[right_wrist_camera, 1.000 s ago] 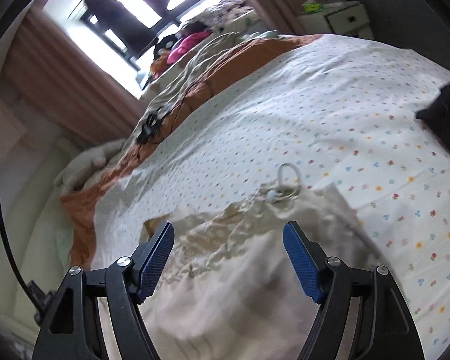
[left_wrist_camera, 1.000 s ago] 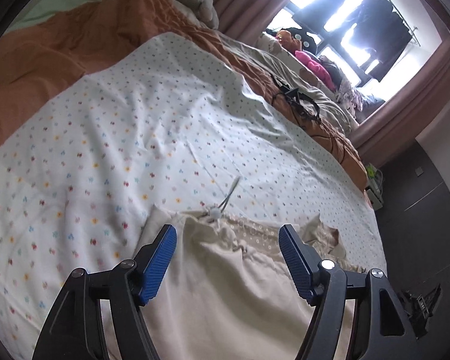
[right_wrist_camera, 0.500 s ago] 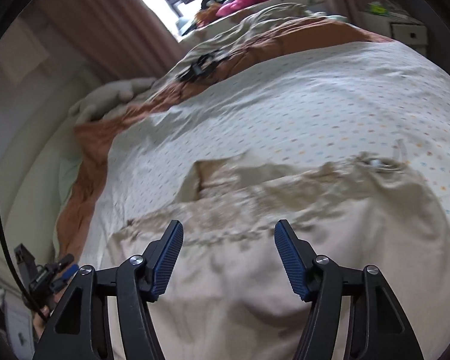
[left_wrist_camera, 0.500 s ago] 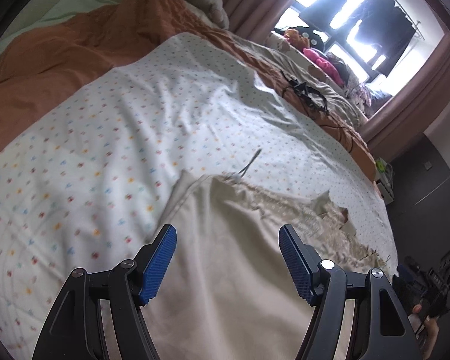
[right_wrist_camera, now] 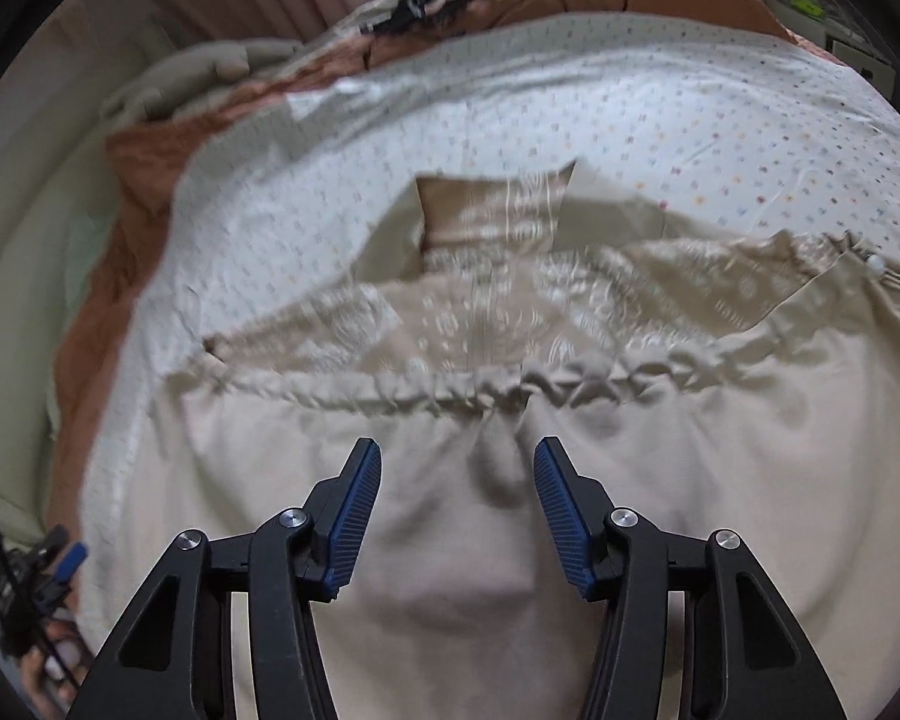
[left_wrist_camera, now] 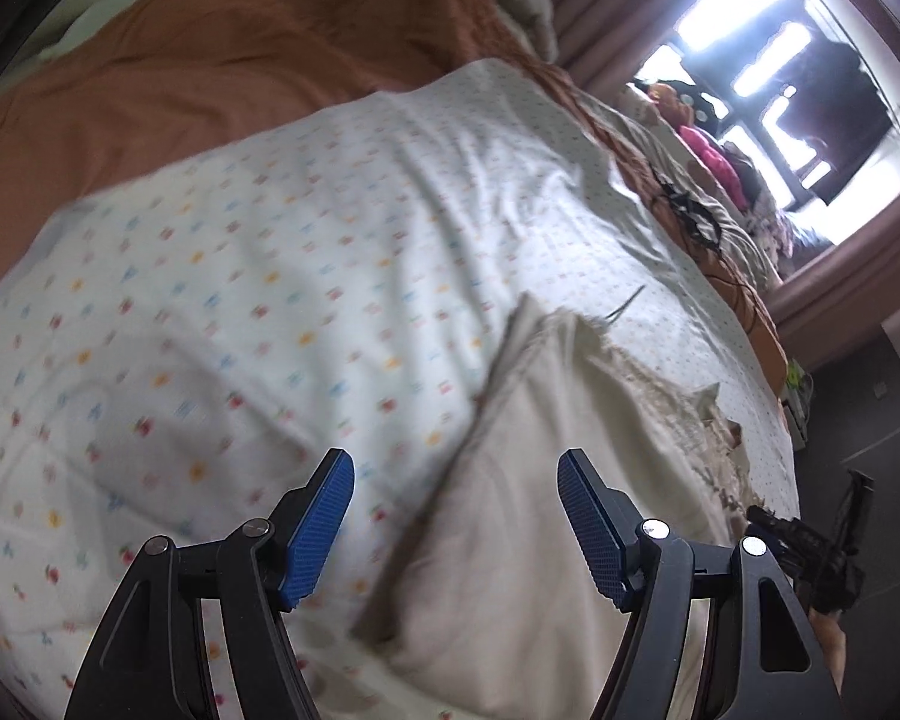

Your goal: Fold large clothes

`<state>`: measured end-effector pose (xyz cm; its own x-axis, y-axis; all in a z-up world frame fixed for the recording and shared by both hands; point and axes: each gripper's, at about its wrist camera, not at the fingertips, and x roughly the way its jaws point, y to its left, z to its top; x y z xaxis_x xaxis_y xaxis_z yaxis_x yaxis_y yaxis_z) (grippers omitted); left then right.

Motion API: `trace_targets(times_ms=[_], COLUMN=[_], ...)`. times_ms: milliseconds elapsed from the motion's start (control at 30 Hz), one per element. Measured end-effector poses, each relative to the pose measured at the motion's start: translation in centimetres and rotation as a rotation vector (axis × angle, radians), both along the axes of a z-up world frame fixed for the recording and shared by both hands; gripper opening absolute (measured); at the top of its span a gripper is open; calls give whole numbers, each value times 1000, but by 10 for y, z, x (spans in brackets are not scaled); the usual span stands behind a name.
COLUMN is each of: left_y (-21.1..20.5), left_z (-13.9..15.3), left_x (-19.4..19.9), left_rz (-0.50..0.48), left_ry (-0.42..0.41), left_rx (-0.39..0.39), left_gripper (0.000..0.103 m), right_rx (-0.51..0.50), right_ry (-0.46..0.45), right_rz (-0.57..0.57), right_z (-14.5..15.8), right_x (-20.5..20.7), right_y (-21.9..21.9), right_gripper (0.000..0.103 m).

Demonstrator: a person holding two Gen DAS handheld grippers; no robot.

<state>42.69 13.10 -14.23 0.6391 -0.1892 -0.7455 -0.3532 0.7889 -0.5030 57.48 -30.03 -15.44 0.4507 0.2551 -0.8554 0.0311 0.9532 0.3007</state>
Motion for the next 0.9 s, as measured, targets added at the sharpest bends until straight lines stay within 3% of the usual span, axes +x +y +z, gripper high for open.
trace_targets(times_ms=[167,233,300,367,633,900], left_y=[11,13,13,12,3,0], left_z=[-27,-35,-39,-41,-38,-39], left_x=[-11,-15,-16,-18,-15,-28], left_rz=[32,34,32,29,7,7], left_ry=[60,78,86,87,100,94], left_rx=[-55,-77,-82,-87,-86,-199], left_gripper=[72,72,72,72,72,72], right_rx=[-45,-60,-44,6,52,32], right_ry=[71,68,51,20,-66,-20], right_rz=[-1,-24,-45,-50,-67,-70], right_z=[-37,-43,-42,-35,-11,-50], right_x=[19,22,25,28,47,55], right_y=[7,5,0,-7,-12,-9], right_gripper=[37,13,4,3,2,2])
